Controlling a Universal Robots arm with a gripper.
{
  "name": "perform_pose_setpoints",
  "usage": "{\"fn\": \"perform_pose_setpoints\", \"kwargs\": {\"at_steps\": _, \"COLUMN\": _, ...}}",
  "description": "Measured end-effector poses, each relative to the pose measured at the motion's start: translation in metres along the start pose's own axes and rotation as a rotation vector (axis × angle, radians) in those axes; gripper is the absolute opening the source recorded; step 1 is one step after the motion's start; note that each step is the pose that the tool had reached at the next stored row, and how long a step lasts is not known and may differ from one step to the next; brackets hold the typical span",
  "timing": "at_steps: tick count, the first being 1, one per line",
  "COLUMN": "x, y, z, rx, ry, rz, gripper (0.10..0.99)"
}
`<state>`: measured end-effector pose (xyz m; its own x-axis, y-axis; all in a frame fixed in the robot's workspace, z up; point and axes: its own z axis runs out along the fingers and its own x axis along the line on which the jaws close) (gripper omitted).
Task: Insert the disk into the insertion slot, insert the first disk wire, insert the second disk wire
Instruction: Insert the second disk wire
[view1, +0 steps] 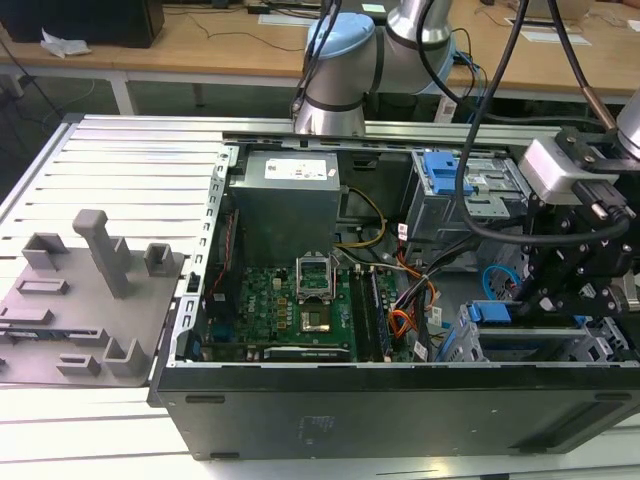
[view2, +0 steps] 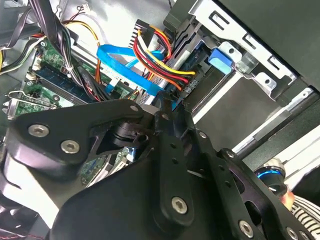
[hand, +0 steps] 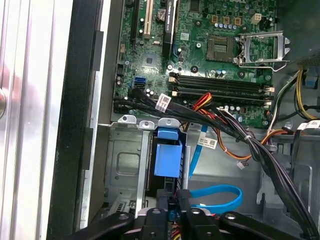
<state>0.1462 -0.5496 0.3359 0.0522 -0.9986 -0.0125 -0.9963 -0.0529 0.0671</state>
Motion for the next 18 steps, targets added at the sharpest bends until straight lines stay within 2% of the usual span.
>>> {"fn": "perform_pose_setpoints", "kwargs": {"at_steps": 1, "x": 0.0000, "y": 0.0000, "z": -0.0001, "rx": 0.000, "ry": 0.0003, "rz": 0.000, "gripper": 0.235}}
{"fn": "perform_pose_setpoints", "kwargs": {"at_steps": 3, "x": 0.0002, "y": 0.0002, "z": -0.0019, "rx": 0.000, "ry": -0.0005, "rz": 0.000, "gripper": 0.235}}
{"fn": "perform_pose_setpoints", "kwargs": {"at_steps": 6, "x": -0.0002, "y": 0.0011, "z": -0.0162, "rx": 0.000, "ry": -0.0008, "rz": 0.000, "gripper": 0.235}}
{"fn": "perform_pose_setpoints", "kwargs": {"at_steps": 8, "x": -0.0013, "y": 0.0018, "z": -0.0277, "rx": 0.000, "ry": -0.0007, "rz": 0.000, "gripper": 0.106}}
{"fn": "perform_pose_setpoints", "kwargs": {"at_steps": 10, "x": -0.0016, "y": 0.0025, "z": -0.0380, "rx": 0.001, "ry": -0.0006, "rz": 0.000, "gripper": 0.106}}
{"fn": "perform_pose_setpoints", "kwargs": {"at_steps": 13, "x": -0.0018, "y": 0.0079, "z": -0.0378, "rx": 0.004, "ry": -0.0005, "rz": 0.000, "gripper": 0.106}}
{"fn": "perform_pose_setpoints", "kwargs": {"at_steps": 18, "x": -0.0019, "y": 0.0082, "z": -0.0378, "rx": 0.004, "ry": -0.0005, "rz": 0.000, "gripper": 0.106}}
